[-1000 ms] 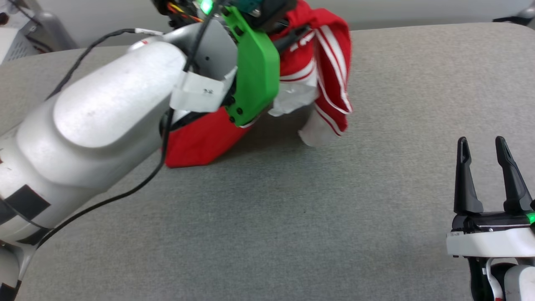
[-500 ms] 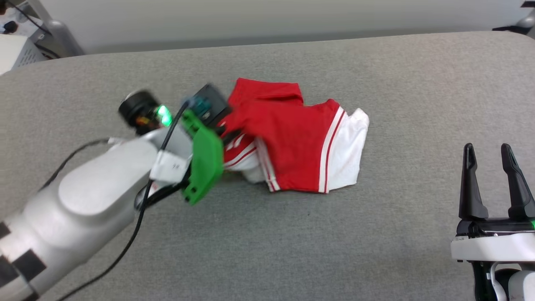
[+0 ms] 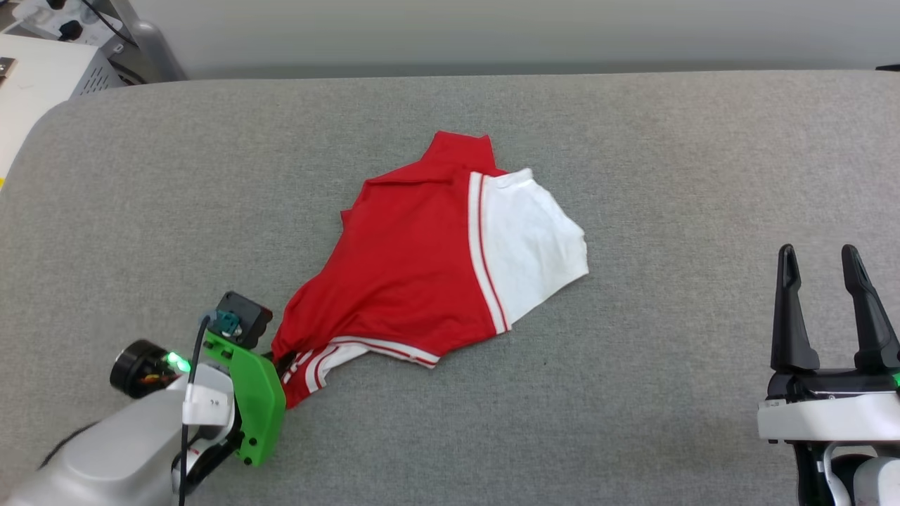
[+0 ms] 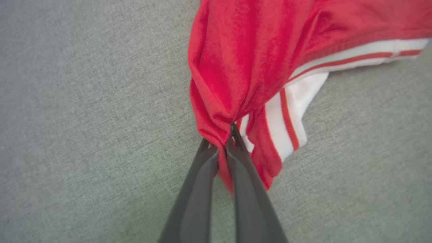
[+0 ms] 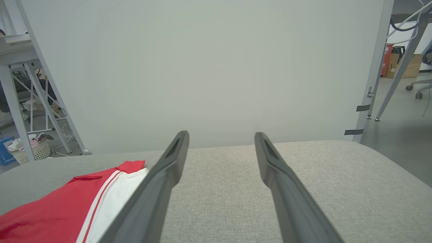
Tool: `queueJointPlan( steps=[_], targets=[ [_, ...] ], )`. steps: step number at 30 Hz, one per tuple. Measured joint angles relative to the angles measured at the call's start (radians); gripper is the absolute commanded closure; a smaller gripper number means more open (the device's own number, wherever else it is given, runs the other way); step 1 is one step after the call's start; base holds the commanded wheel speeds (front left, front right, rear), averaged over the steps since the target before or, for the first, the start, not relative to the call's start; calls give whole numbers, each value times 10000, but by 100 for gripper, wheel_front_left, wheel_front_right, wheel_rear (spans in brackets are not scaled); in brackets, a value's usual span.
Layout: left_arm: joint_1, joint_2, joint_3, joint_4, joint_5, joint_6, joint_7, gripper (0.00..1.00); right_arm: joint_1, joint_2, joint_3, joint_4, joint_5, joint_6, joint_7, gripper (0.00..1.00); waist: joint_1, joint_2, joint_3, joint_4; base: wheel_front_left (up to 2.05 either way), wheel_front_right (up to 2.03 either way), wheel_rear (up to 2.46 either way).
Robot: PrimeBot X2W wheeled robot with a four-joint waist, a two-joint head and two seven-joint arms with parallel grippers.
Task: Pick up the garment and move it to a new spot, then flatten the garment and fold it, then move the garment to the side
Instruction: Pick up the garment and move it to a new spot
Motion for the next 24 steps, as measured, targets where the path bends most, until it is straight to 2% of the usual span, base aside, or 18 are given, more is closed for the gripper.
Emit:
queueJointPlan(
  steps=[3, 4, 5, 9, 12, 16, 20, 24],
  targets=[
    [291, -288, 102, 418, -165, 75, -420, 100, 37, 4, 36, 50, -75, 0, 0, 0, 0, 0, -108, 53, 0, 0, 0],
    [361, -399, 163, 514, -192, 81, -589, 58, 61, 4, 33, 67, -105, 0, 0, 0, 0, 0, -147, 69, 0, 0, 0],
    [449, -533, 236, 627, -253, 119, -805, 0, 104, 2, 33, 88, -125, 0, 0, 0, 0, 0, -201, 90, 0, 0, 0],
    [704, -940, 558, 859, -242, 548, -1998, 0, 248, 4, 33, 138, -318, 0, 0, 0, 0, 0, -465, 176, 0, 0, 0],
    [786, -1141, 995, 756, -155, 1110, -2784, 0, 328, 6, -17, 84, -523, 0, 0, 0, 0, 0, -691, 272, 0, 0, 0],
    [1086, -1248, 1818, 29, 194, 1933, -3072, 0, 328, 4, -334, -261, -646, 0, 0, 0, 0, 0, -947, 473, 0, 0, 0],
    [1708, -1312, 3363, -1356, 1524, 2811, -3078, 0, -33, -174, -407, -548, -997, 0, 0, 0, 0, 0, -1099, 723, 0, 0, 0],
    [2746, -1563, 4696, -2378, 2721, 3327, -3076, 0, -806, -819, -104, -506, -1076, 0, 0, 0, 0, 0, -1156, 932, 0, 0, 0]
  ],
)
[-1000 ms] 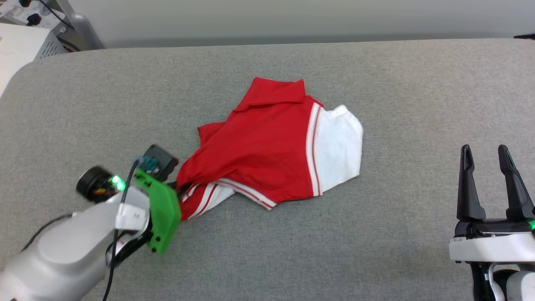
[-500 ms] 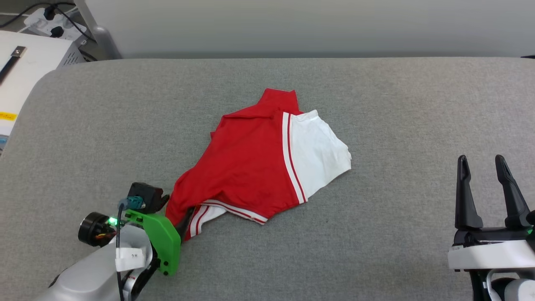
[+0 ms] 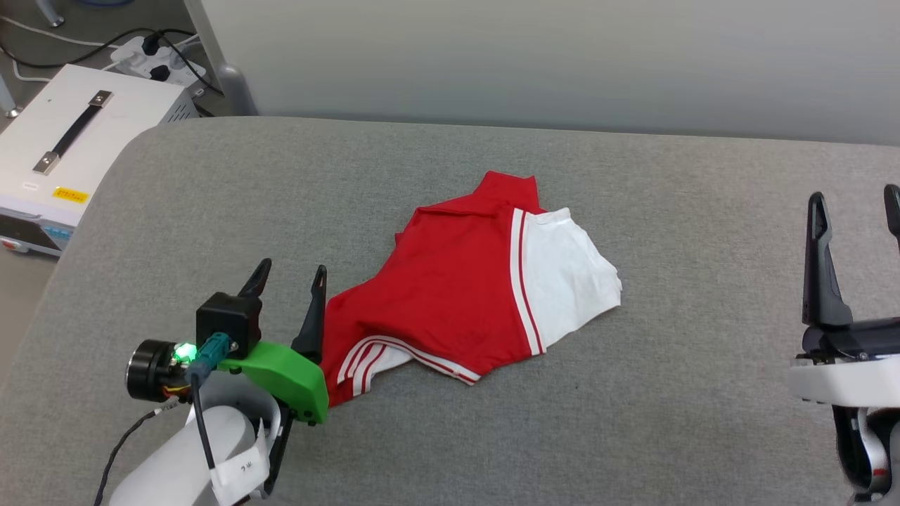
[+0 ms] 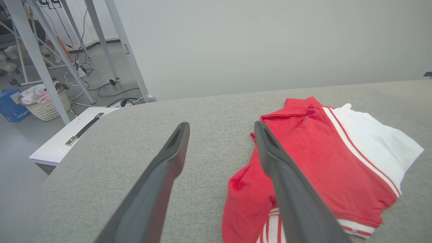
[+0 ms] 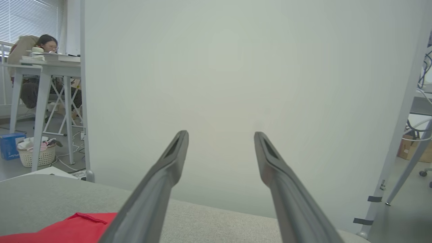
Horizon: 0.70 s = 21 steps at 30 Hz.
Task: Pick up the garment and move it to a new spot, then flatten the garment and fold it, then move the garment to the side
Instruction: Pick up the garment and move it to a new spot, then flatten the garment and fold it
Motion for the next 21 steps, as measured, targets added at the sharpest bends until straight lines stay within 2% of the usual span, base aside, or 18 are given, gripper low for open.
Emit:
queueJointPlan(
  steps=[4, 9, 11, 15, 21],
  targets=[
    [823, -583, 1252, -731, 1149, 261, -2, 0, -788, -848, 554, 552, 94, 0, -4, 0, 0, 0, 60, 166, 0, 0, 0],
    [1659, -1486, 2615, -1221, 2489, 330, -2, 0, -1918, -2146, 1743, 1942, 299, 0, 21, 0, 0, 1, 258, 372, 0, 0, 0],
    [1880, -1781, 3012, -1317, 2941, 240, -2, 0, -2429, -2596, 2313, 2376, 568, 0, 585, 0, 0, 0, 360, 440, 0, 0, 0],
    [2208, -2295, 3822, -1486, 3618, -117, -2, 0, -3684, -3557, 3962, 2930, 1505, 2, 2546, 0, 0, 0, 617, 559, 0, 0, 0],
    [2346, -2986, 4644, -1689, 4577, -836, -2, 0, -5427, -4809, 6627, 3613, 3607, 0, 6297, 0, 0, 0, 1078, 748, 0, 0, 0]
  ],
)
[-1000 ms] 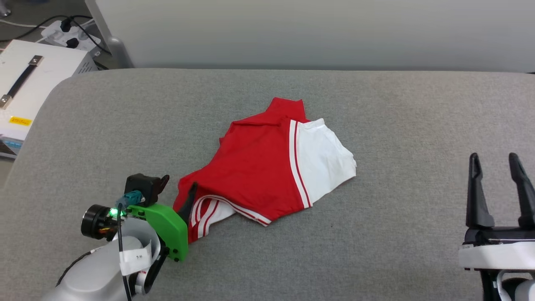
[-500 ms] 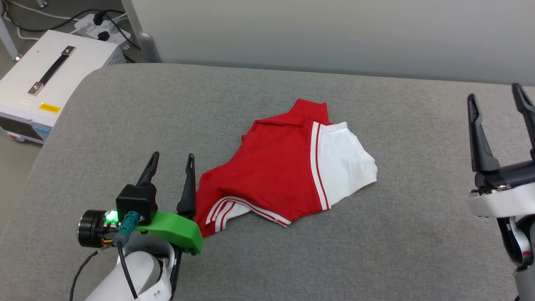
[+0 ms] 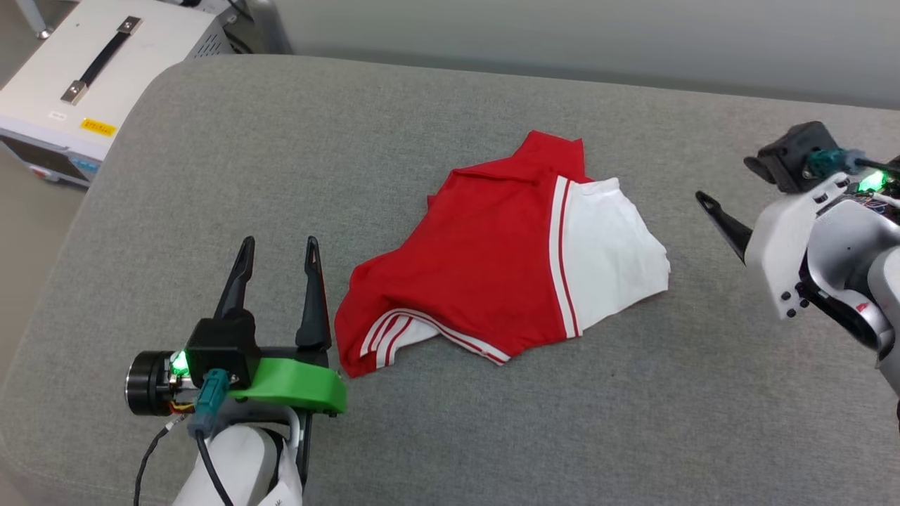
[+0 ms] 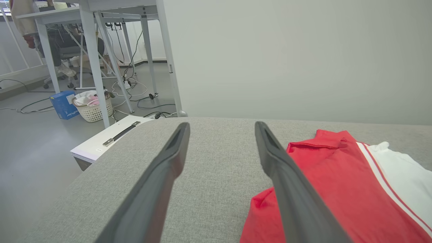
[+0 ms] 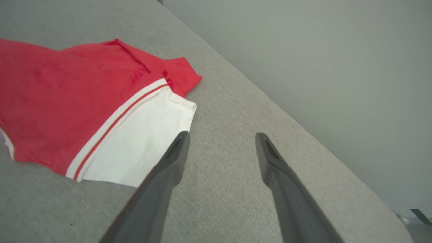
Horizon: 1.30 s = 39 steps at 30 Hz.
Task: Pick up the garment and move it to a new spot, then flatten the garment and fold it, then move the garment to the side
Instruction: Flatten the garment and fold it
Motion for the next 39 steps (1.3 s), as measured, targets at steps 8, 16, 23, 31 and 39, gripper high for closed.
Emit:
queueJointPlan(
  steps=[8, 16, 23, 31, 39],
  targets=[
    [-21, -899, 842, -12, 825, -742, 0, 0, -1746, -504, 2190, 1139, 1921, 0, 2819, 0, 1, 0, 755, 316, 0, 0, 0],
    [-182, -1553, 1352, 50, 1392, -1333, 0, 0, -2273, -157, 3540, 2445, 3078, 0, 3147, 0, 1, 0, 1382, 748, 0, 0, 0],
    [-202, -1760, 1657, 180, 1668, -1615, 0, 0, -2378, -249, 4328, 3162, 3542, -13, 2980, 0, 1, 0, 1588, 983, 0, 0, 0],
    [-181, -1889, 1887, 424, 1964, -1862, 0, 0, -2368, -86, 4569, 3428, 4040, 0, 1197, 100, 1, 0, 1222, 856, 0, 0, 0],
    [308, -1910, 2232, 629, 2142, -2002, 2, 0, -1685, -961, 3825, 2021, 4800, -2, -865, 100, 1, 0, 400, 583, 0, 0, 0]
  ],
)
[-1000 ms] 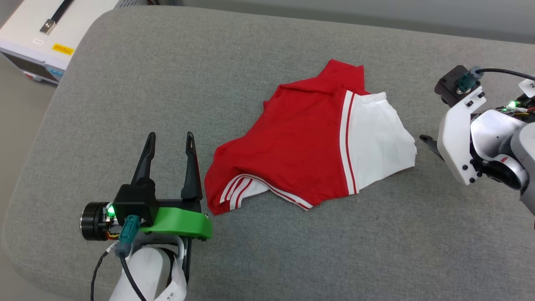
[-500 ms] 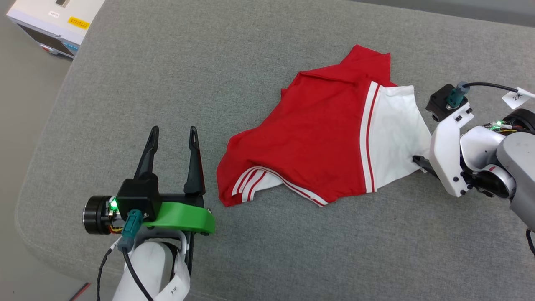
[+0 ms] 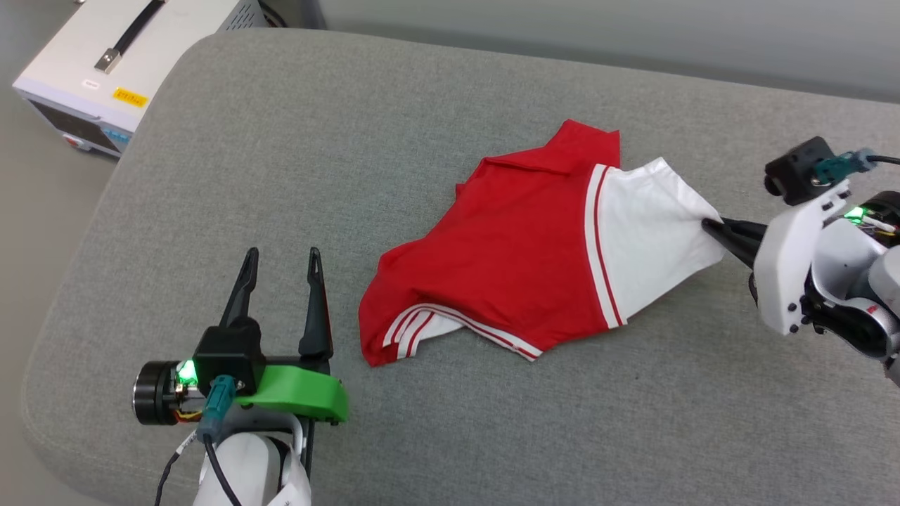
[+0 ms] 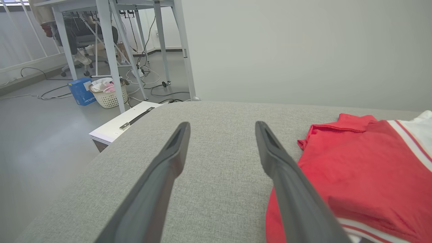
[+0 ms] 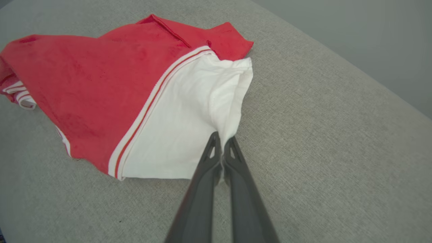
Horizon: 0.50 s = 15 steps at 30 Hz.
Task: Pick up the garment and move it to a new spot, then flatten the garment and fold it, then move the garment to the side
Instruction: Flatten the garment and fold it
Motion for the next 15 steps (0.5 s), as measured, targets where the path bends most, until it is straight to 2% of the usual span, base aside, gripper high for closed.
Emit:
queueJointPlan(
  steps=[8, 15],
  targets=[
    [575, -2, 134, 59, 140, -165, -2, 0, 2411, -1292, -2006, -1218, 535, 0, -920, 100, -1, 0, -738, -529, 0, 0, 0],
    [758, -10, 194, 100, 201, -230, -2, 0, 4908, -1689, -4303, -1377, 823, 0, -1124, 100, -2, 1, -1114, -1006, 0, 0, 0]
  ],
)
